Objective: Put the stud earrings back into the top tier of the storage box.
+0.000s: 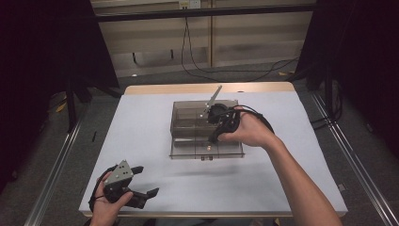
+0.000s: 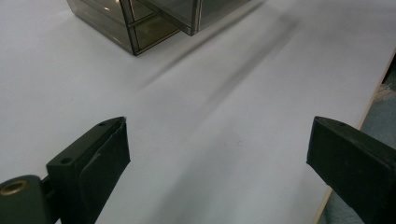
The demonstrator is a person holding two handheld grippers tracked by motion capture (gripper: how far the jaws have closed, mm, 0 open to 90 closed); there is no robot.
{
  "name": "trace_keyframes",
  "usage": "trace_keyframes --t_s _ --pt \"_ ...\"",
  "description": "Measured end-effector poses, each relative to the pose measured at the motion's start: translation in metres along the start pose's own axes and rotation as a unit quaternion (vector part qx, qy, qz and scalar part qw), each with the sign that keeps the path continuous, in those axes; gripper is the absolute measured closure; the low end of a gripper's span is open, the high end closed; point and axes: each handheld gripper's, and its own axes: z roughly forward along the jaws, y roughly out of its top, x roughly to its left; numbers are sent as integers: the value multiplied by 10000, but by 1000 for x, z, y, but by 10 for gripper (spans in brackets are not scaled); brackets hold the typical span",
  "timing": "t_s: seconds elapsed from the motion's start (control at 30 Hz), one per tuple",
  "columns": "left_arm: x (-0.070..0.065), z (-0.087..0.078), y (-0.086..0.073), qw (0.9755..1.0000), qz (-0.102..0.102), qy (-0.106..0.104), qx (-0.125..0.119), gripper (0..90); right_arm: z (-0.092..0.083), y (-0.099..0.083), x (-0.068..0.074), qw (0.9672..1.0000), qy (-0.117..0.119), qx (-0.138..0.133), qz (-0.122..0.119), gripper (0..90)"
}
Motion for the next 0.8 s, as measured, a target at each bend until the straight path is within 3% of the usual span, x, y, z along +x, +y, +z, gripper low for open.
trace_keyframes --t_s 0.27,0.37,0.43,0.8 --pt "0 0 0 10000 16 1 4 59 8 15 0 9998 54 195 10 874" --pt "0 0 0 10000 -4 -7 -7 59 11 17 -2 9996 59 266 51 874" --pt "0 0 0 10000 22 -1 9 59 17 18 -5 9994 42 321 -91 874" --pt "0 0 0 10000 32 -3 20 58 29 25 -9 9989 45 465 -26 873"
